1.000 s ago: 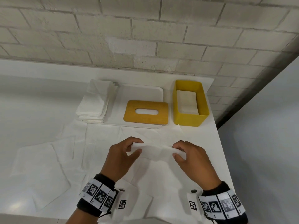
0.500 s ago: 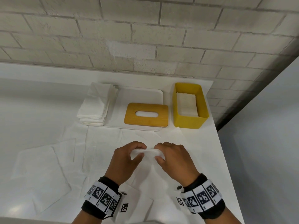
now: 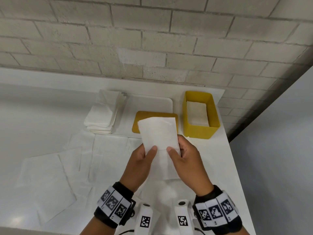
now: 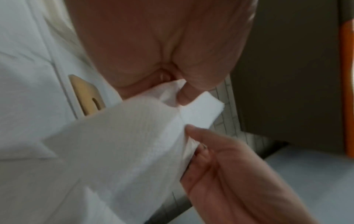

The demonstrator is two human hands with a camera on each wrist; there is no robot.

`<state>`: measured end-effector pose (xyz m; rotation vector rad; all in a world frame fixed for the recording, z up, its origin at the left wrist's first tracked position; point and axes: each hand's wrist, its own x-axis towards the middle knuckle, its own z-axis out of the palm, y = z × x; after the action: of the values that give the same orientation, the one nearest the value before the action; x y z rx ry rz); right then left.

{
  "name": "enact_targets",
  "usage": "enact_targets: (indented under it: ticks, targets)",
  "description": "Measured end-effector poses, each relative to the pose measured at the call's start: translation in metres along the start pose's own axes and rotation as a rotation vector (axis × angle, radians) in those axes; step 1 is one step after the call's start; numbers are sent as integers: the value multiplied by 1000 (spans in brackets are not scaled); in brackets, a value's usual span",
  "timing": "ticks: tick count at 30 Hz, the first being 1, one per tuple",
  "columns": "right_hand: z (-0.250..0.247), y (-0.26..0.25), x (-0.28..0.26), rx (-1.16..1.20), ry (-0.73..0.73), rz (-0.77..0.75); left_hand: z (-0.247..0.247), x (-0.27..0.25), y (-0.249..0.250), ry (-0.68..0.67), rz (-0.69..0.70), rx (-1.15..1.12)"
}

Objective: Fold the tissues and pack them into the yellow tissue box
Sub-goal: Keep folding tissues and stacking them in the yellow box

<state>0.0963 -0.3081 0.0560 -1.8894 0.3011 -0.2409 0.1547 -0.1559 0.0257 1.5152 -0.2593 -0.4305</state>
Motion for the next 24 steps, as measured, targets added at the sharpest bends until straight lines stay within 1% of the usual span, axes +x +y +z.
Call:
enact_targets:
  ticks: [3, 5, 8, 11, 14, 17, 24]
  targets:
    - [9, 3, -3, -41, 90, 4, 13, 2, 0, 82, 87, 267]
    - [12, 5, -4, -51, 139, -1, 17, 1, -2, 102, 126, 349]
    - [12, 5, -6, -50, 171, -48, 17, 0, -7, 136, 191, 461]
    - [9, 10, -7, -47, 181, -73, 11, 2, -8, 178, 189, 485]
    - [6, 15, -7, -11, 203, -43, 5, 3, -6, 197, 168, 498]
    - [8, 18, -5, -4, 192, -25, 4, 3, -6, 217, 186, 487]
    - [30, 19, -6, -34, 203, -11, 25, -5, -9, 189, 206, 451]
